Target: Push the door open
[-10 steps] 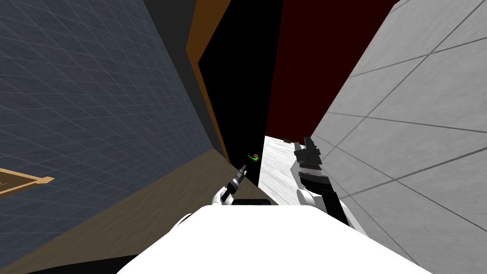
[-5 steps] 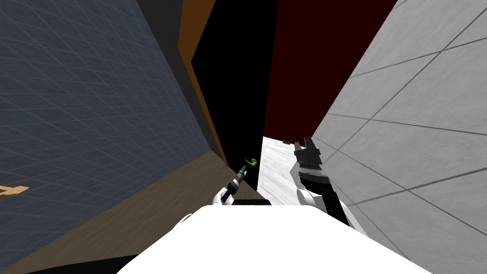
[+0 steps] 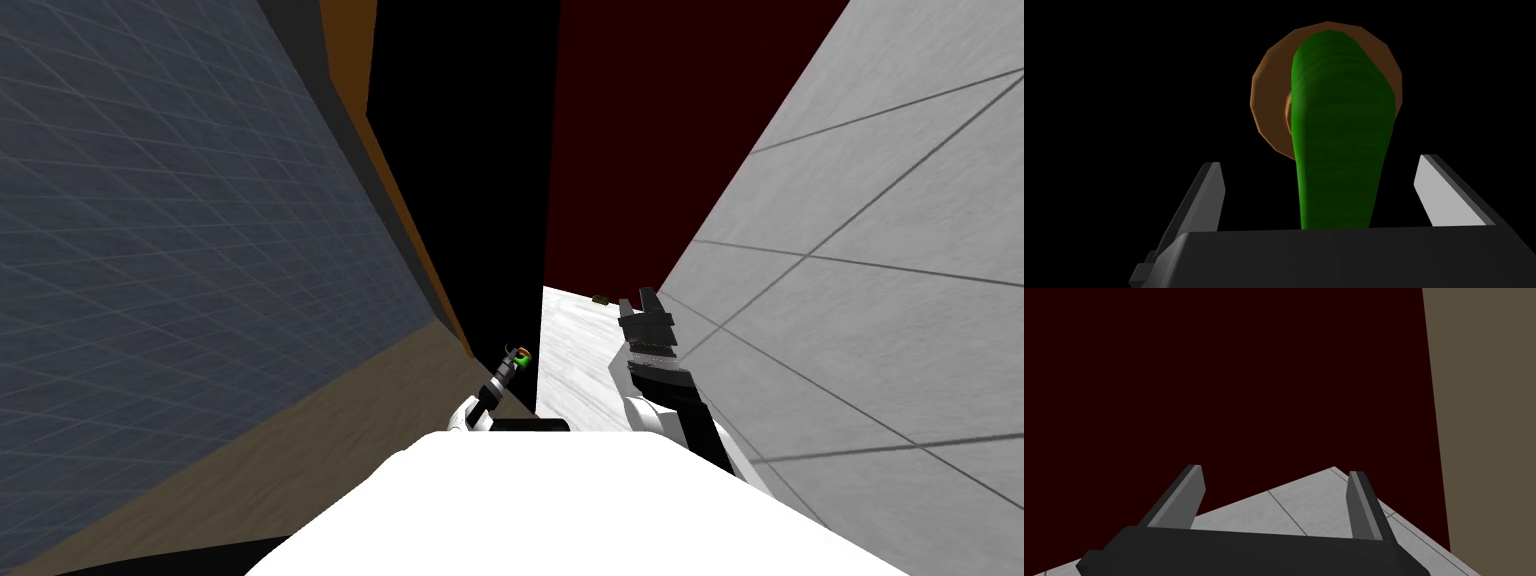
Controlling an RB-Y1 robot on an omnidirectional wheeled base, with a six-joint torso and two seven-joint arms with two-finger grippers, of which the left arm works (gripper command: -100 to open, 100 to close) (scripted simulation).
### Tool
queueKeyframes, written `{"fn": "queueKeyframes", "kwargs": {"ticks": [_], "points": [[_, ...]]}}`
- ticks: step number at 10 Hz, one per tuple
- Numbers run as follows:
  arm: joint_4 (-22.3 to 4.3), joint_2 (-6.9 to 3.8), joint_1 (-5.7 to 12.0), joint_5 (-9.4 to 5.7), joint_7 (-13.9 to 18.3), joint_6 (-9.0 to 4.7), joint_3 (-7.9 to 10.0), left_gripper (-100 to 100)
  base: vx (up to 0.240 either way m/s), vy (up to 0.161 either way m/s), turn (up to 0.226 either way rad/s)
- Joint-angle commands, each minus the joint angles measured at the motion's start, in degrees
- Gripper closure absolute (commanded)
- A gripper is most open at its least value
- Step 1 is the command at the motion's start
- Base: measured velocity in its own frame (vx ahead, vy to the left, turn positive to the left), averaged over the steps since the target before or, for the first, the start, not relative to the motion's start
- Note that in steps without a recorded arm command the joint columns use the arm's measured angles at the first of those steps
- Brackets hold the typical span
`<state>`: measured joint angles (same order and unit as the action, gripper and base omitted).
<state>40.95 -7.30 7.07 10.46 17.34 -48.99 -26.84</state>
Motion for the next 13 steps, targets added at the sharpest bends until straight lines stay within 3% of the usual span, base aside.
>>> {"fn": "queueKeyframes", "kwargs": {"ticks": [1, 2, 7, 8, 13], "points": [[0.0, 0.00, 0.00, 0.00, 0.0, 0.00, 0.00, -100, 0.071, -0.038, 0.002], [0.0, 0.00, 0.00, 0.00, 0.0, 0.00, 0.00, 100, -0.009, 0.004, 0.003], [0.0, 0.00, 0.00, 0.00, 0.0, 0.00, 0.00, 100, -0.007, 0.005, -0.005], [-0.2, 0.18, 0.25, -0.34, -0.5, 0.32, 0.82, 100, 0.080, -0.067, 0.020], [-0.8, 0.65, 0.51, -1.54, -2.2, 0.85, 3.64, 100, 0.127, -0.154, 0.034]]}}
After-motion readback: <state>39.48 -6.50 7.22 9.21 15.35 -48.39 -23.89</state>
